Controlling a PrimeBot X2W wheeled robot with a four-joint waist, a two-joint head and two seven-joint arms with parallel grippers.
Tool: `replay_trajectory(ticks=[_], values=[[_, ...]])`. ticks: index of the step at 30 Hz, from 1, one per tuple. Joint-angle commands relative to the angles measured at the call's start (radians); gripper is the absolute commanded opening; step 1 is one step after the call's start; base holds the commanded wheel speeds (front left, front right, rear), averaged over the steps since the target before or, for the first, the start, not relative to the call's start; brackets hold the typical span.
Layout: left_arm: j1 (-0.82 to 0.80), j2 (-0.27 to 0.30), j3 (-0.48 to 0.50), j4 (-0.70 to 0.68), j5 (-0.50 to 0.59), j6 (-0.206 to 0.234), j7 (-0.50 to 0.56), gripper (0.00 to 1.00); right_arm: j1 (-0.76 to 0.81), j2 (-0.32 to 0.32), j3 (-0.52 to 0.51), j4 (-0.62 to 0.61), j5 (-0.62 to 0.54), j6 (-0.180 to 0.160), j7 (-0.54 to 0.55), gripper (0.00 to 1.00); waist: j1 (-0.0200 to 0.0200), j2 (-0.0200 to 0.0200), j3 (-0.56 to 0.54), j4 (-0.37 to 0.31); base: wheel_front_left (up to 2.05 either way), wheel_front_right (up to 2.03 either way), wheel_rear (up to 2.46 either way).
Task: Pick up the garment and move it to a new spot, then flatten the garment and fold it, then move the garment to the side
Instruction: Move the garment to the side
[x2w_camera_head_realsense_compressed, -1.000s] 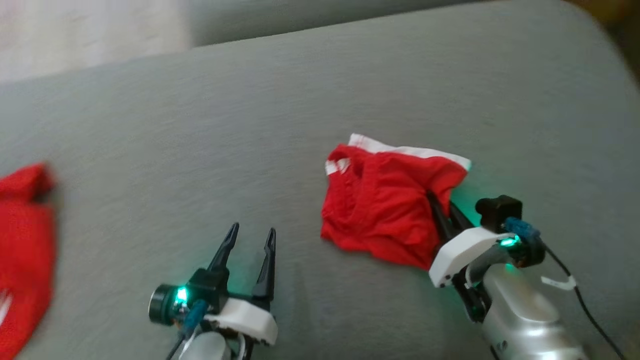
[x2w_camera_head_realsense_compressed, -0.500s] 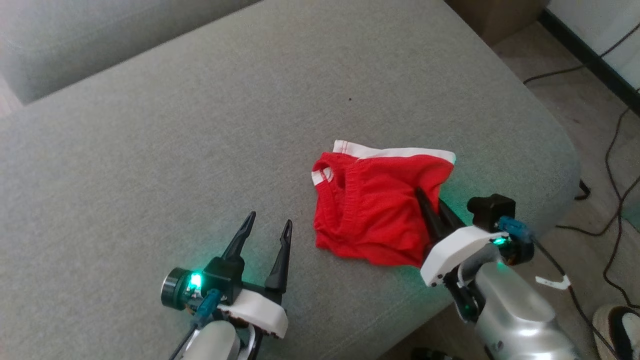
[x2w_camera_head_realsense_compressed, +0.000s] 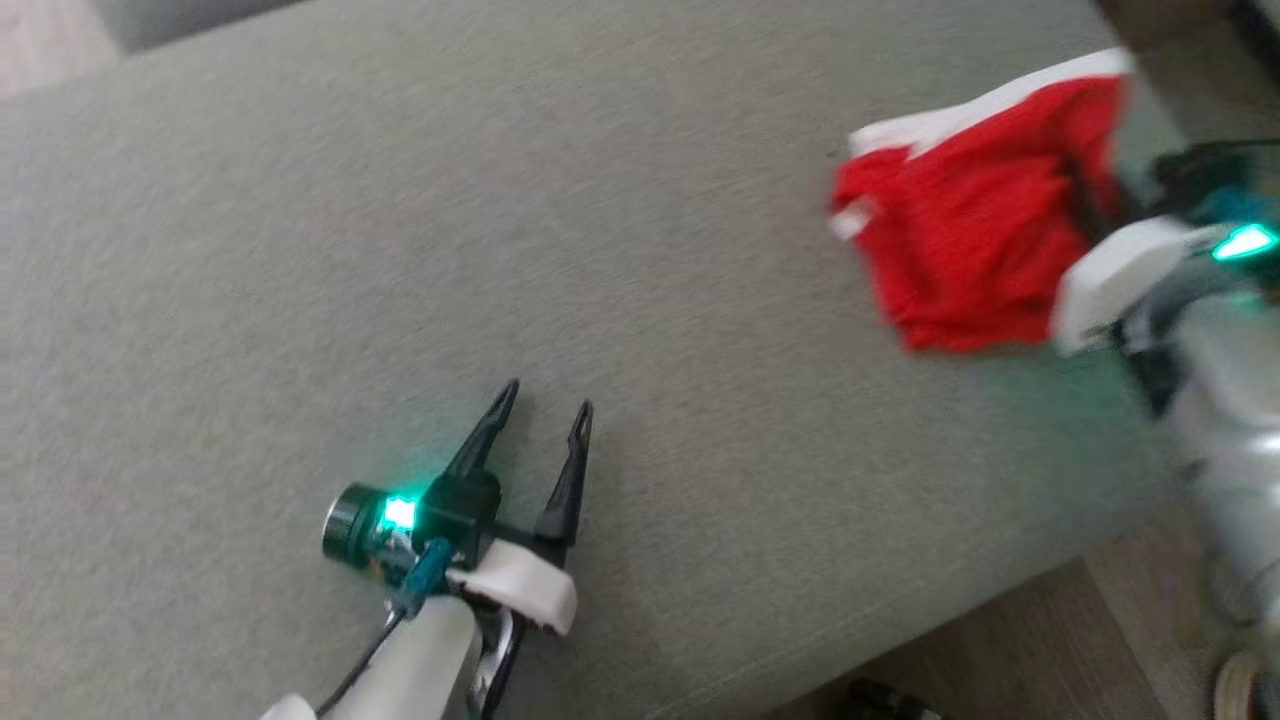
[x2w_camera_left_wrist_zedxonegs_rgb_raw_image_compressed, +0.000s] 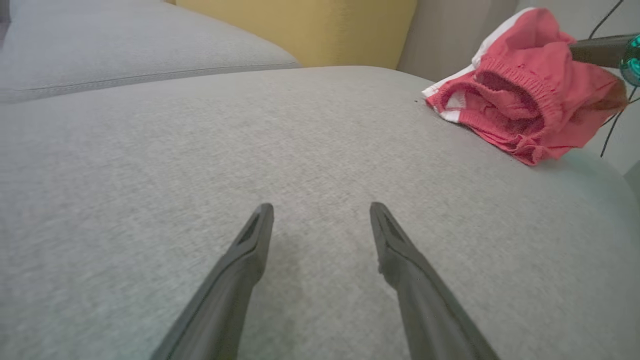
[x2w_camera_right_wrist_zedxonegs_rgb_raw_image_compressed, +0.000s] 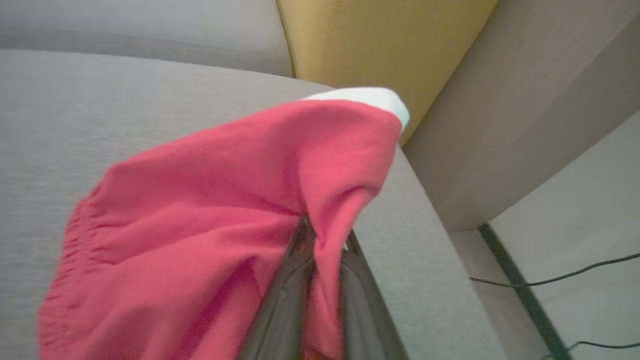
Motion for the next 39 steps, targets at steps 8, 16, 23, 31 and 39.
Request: replay_trajectory(ticks=[8, 16, 23, 31, 39], values=[[-0.069, 0.005, 0.039, -0.037, 0.029, 0.002, -0.006, 1.00, -0.143, -0.184, -0.093, 0.141, -0.090, -0.001, 0.011, 0.13, -0.0001, 0.0000, 0.106, 0.125, 0.00, 0.00, 0.00], [-0.084, 0.005, 0.059, -0.033, 0.037, 0.002, -0.006, 1.00, -0.191, -0.220, -0.281, 0.172, -0.176, -0.001, -0.035, 1.00, -0.0001, 0.0000, 0.107, 0.139, 0.00, 0.00, 0.00], [-0.069, 0.005, 0.092, -0.052, 0.021, 0.024, -0.006, 1.00, -0.153, -0.104, -0.390, 0.021, -0.204, -0.001, -0.061, 1.00, -0.0001, 0.0000, 0.060, 0.149, 0.00, 0.00, 0.00], [-0.027, 0.005, 0.170, -0.077, 0.017, 0.042, -0.006, 1.00, 0.105, 0.121, -0.460, -0.306, -0.173, -0.001, -0.062, 1.00, -0.0001, 0.0000, -0.037, 0.222, 0.00, 0.00, 0.00], [0.038, 0.005, 0.239, -0.070, 0.004, 0.058, -0.006, 1.00, 0.357, 0.233, -0.435, -0.457, -0.131, -0.001, -0.062, 1.00, -0.0001, 0.0000, -0.117, 0.302, 0.00, 0.00, 0.00]])
